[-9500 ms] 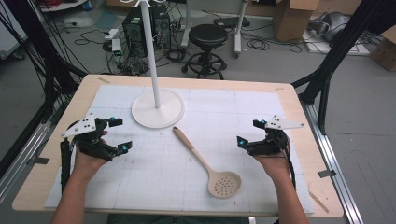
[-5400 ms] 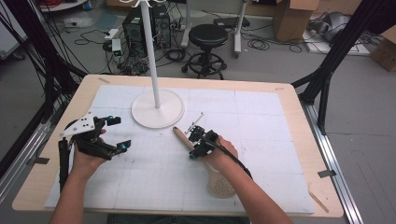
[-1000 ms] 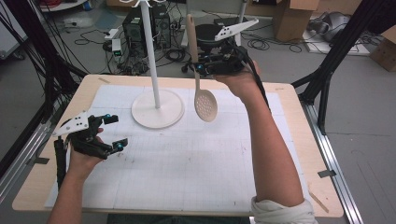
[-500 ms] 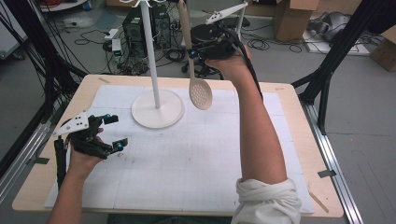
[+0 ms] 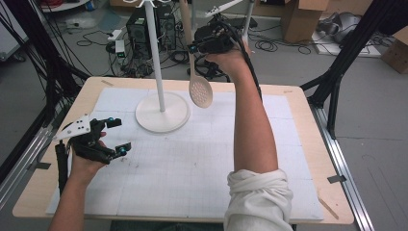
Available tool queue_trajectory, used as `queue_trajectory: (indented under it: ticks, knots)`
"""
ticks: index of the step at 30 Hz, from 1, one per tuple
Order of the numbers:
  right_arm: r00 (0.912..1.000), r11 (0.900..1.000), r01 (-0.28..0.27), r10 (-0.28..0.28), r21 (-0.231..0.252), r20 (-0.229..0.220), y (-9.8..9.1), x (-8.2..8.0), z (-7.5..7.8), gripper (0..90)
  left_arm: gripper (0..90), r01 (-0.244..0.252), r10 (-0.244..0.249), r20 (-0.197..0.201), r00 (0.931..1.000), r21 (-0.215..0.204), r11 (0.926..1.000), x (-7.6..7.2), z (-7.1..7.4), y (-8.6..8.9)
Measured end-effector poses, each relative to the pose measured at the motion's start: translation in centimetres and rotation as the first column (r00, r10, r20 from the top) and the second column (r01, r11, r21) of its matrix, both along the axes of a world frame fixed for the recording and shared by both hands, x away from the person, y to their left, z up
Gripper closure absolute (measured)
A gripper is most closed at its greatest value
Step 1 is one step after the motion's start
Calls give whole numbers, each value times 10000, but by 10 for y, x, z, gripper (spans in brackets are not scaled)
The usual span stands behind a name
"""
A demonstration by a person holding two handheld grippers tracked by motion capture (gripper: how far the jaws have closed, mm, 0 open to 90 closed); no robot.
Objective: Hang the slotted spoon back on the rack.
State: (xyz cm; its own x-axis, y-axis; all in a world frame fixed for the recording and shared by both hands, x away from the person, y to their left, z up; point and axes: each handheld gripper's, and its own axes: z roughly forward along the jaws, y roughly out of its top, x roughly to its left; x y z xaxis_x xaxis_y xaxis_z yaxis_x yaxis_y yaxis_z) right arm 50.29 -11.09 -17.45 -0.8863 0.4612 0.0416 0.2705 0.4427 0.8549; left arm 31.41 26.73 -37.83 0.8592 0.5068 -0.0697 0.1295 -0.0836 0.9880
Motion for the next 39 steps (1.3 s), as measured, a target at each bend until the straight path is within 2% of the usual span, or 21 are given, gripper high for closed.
queue_trajectory:
  ticks: [11, 24, 31, 39]
  knots:
    - [9997, 9995, -229, 229, -199, -33, 19, 9, 2, 760, 17, 10, -10, 13, 10000, 57, 10000, 0, 0, -1]
    - [9995, 9997, -120, 113, -230, -289, 25, 18, -1, 760, 17, -21, 21, -15, 10000, 5, 10000, 0, 0, 0]
    - [9989, 9990, -367, 359, -258, -307, 31, 17, -1, 760, 17, -8, 8, -14, 10000, 43, 10000, 0, 0, 0]
    - [9979, 9968, -629, 619, -503, -210, 39, 12, -1, 760, 17, -23, 23, -17, 10000, 21, 10000, 0, 0, 0]
